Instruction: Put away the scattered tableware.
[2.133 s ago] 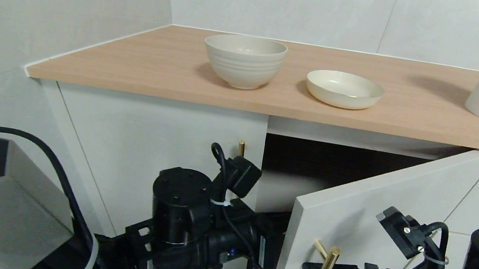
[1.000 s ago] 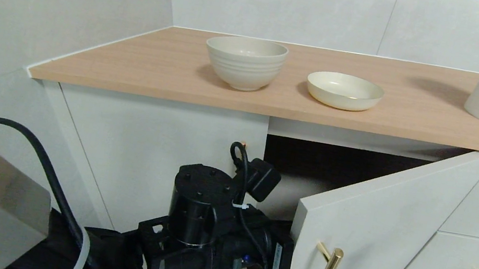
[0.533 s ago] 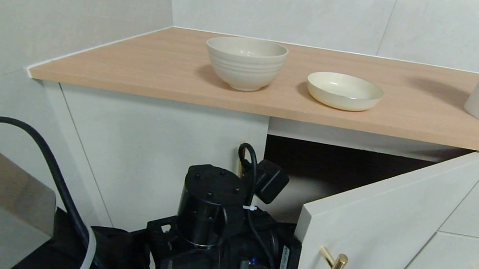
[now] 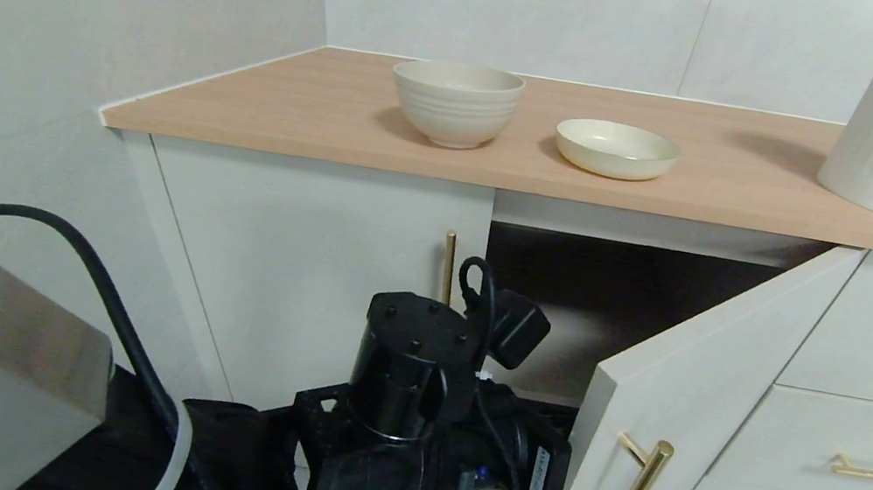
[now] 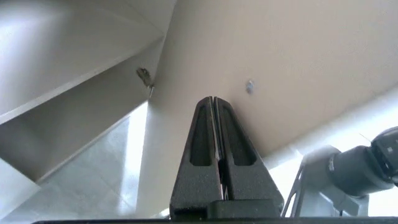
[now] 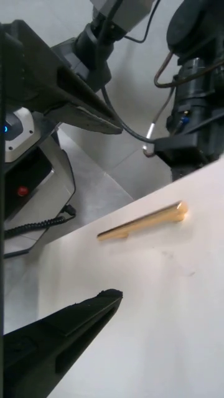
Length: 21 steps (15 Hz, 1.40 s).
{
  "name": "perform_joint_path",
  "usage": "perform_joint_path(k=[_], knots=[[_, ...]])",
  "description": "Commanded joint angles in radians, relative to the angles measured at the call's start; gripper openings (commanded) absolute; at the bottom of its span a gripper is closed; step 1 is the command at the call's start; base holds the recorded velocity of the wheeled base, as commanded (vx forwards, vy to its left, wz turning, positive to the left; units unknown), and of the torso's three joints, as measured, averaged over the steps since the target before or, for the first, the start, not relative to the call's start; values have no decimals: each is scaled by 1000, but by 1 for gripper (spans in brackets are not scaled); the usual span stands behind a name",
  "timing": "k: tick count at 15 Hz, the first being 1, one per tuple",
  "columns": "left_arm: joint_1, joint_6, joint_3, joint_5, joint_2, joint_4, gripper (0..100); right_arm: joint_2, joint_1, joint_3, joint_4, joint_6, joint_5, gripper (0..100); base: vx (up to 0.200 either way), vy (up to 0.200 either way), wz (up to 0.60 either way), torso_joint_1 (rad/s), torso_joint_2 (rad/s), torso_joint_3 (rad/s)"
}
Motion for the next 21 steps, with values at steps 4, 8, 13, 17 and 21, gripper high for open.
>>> perform_joint_path(k=[4, 8, 13, 17, 21], knots=[[-12, -1, -37, 2, 30, 3, 0, -16, -1, -2, -1, 0, 0, 100, 0, 0, 0, 0, 0, 0], [-12, -2, -79, 4, 39, 37, 0, -22, -1, -4, -1, 0, 0, 100, -150, 0, 0, 4, 3, -1], [-13, -1, -146, 14, 90, 43, 0, -43, -2, -21, -1, 0, -1, 100, -40, 0, 0, 0, 0, 0], [-71, -2, -171, 62, 97, 40, 0, -75, -38, -82, 1, 5, -6, 100, 0, 0, 0, 0, 0, 0], [-209, -2, -246, 96, 136, 40, 0, -135, -84, -164, 10, 8, -1, 100, 0, 0, 0, 0, 0, 0]])
